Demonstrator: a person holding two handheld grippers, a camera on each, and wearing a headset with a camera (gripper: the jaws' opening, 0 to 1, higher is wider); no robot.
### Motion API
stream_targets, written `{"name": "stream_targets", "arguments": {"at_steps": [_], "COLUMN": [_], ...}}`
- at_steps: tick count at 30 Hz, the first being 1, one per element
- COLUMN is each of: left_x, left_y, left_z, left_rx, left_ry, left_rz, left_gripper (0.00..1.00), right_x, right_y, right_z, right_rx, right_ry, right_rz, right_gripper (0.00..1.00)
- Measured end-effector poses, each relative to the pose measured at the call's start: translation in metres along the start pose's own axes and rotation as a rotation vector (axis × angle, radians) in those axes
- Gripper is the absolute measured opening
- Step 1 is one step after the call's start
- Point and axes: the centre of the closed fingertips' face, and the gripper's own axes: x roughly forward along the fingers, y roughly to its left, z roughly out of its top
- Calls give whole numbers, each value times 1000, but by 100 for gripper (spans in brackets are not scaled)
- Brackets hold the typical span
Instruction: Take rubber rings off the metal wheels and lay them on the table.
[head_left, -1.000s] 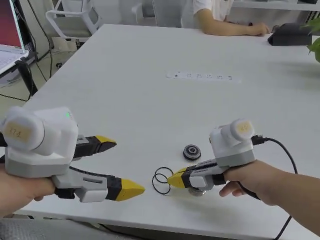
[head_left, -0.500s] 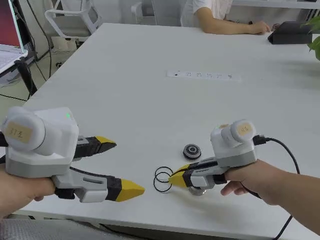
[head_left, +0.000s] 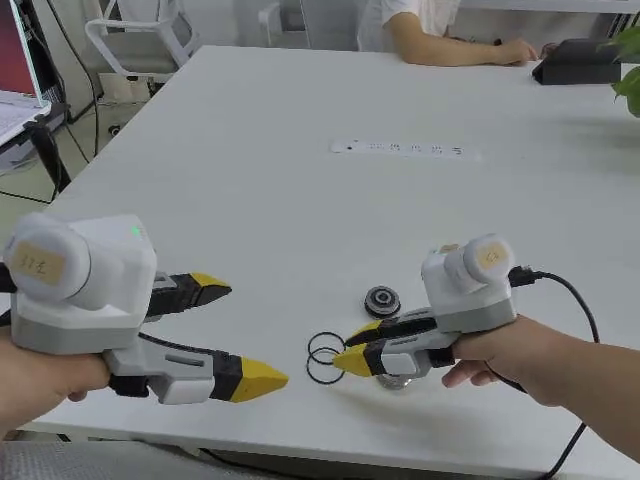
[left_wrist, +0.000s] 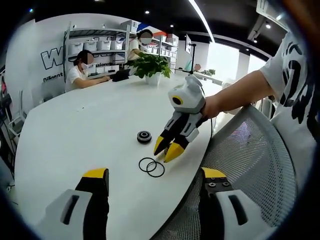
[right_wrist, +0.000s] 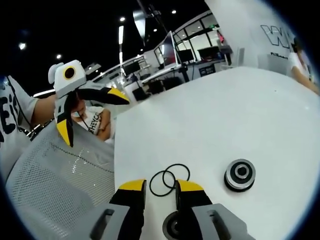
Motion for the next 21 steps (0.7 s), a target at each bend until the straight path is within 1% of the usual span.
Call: {"name": "stream_targets", "arguments": {"at_steps": [6, 11, 13, 16, 21], "left_x": [2, 4, 6, 8, 13], "left_y": [2, 6, 7, 10, 12], "left_z": [2, 5, 6, 9, 14], "left_rx": [8, 16, 21, 23, 23], "left_ry": [3, 8, 7, 8, 6], "left_rz": [0, -2, -2, -4, -12], "left_gripper": [71, 71, 71, 70, 69], "right_x": [-8, -17, -21, -28, -39], "right_y": [-2, -5, -7, -13, -21], "right_z": [7, 10, 11, 15, 16], "right_rx": [5, 5, 5, 19, 30], "right_ry": [-32, -49, -58, -87, -111], "right_rz": [-10, -21, -29, -50, -77], "right_gripper": [23, 23, 24, 24, 25]}}
